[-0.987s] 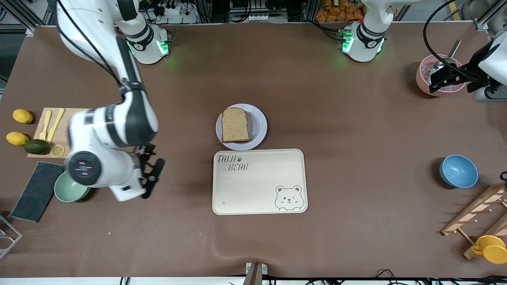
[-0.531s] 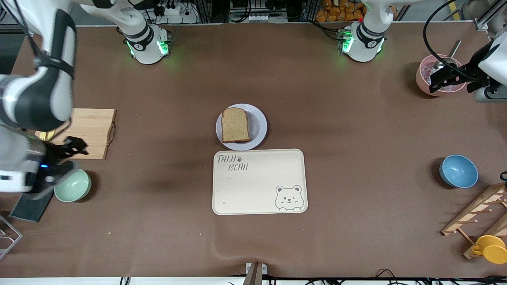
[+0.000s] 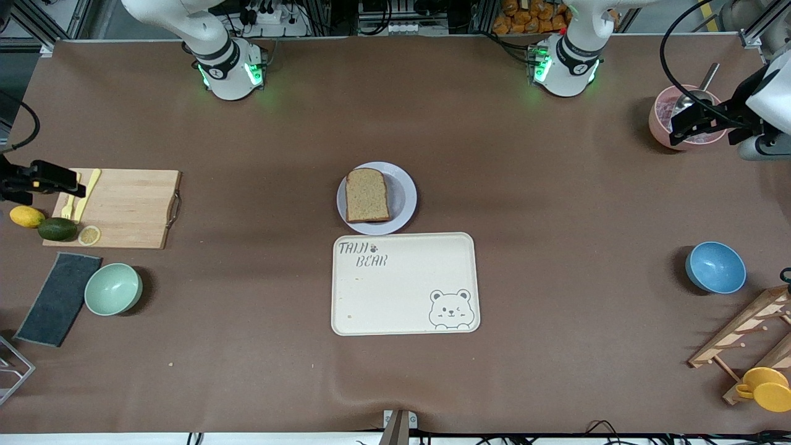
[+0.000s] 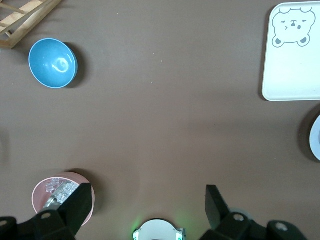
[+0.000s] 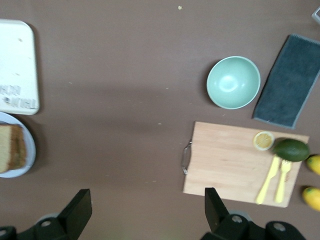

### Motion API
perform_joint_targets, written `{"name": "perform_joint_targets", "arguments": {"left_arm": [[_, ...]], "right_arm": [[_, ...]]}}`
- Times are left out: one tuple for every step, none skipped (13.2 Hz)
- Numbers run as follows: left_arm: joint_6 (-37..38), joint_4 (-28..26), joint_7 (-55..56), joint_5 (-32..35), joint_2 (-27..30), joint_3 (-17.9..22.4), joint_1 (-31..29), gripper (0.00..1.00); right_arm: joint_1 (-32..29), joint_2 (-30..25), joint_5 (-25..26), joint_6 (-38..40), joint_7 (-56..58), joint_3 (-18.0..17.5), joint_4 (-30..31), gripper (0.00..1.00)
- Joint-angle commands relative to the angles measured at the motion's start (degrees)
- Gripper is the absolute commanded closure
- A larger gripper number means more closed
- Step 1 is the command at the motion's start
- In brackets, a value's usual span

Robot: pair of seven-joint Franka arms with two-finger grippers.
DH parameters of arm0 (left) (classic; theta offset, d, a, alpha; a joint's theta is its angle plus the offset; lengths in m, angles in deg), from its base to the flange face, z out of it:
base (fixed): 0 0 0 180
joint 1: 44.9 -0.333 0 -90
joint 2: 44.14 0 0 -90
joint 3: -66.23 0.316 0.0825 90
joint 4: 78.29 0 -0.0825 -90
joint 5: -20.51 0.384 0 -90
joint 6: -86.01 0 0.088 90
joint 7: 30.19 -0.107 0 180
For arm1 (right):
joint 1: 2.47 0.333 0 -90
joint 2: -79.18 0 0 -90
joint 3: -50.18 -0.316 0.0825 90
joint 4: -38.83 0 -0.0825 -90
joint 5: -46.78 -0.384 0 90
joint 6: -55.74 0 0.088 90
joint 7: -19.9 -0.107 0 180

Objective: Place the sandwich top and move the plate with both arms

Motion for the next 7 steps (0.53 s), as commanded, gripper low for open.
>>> {"name": "perform_joint_targets", "arguments": {"left_arm": [[0.3,0.5,-0.2,-0.4,0.0,-0.1,-0.1,0.0],[0.3,0.5,0.0,-0.5,-0.1,-0.1,0.0,0.0],[0.3,0.5,0.3,-1.1,-0.2,-0.1,0.0,0.0],[0.3,0.5,0.4,-2.5,-0.7,-0.1,-0.1,0.0],[0.3,0.3,0.4,-3.2,-0.8,-0.1,-0.2,0.0],[0.3,0.2,0.4,-3.4,-1.3,-0.3,-0.1,0.0],[0.2,0.0,0.4,-4.5,-1.9,-0.3,0.0,0.0]], "right_arm": [[-9.0,-6.8,5.0,1.4,-3.5,-11.5,4.7,0.0],[-12.1,-9.5,5.7,1.6,-5.5,-15.0,7.4,0.0],[-16.2,-12.0,5.9,1.6,-8.2,-19.6,9.9,0.0],[-20.8,-13.4,6.3,1.9,-9.2,-24.1,10.9,0.0],[-23.0,-13.7,6.6,3.0,-9.3,-26.3,10.9,0.0],[-23.2,-13.9,7.1,3.6,-9.3,-26.6,10.6,0.0],[-22.9,-14.3,7.6,3.8,-9.2,-26.6,10.5,0.0]]}}
